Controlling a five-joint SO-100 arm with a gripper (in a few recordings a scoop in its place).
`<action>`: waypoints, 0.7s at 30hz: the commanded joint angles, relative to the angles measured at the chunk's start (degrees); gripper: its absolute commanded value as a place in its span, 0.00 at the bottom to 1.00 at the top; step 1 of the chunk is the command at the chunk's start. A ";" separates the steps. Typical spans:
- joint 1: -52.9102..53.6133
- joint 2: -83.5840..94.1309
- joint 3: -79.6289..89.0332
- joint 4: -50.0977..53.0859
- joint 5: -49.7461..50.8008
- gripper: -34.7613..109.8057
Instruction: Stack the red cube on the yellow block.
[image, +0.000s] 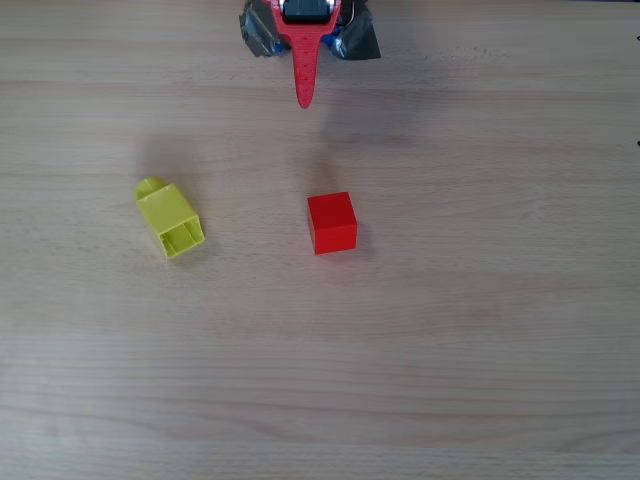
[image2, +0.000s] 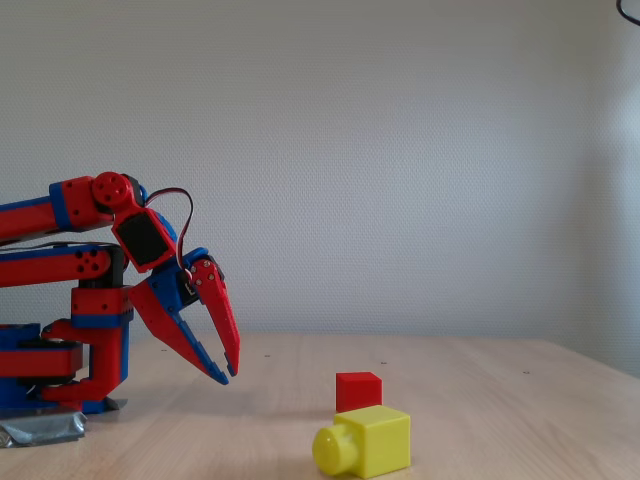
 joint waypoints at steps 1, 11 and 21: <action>-1.58 0.79 -5.80 -0.18 -0.79 0.24; -1.93 0.79 -5.98 -0.44 -0.62 0.24; -2.11 -49.22 -29.27 -13.89 2.90 0.49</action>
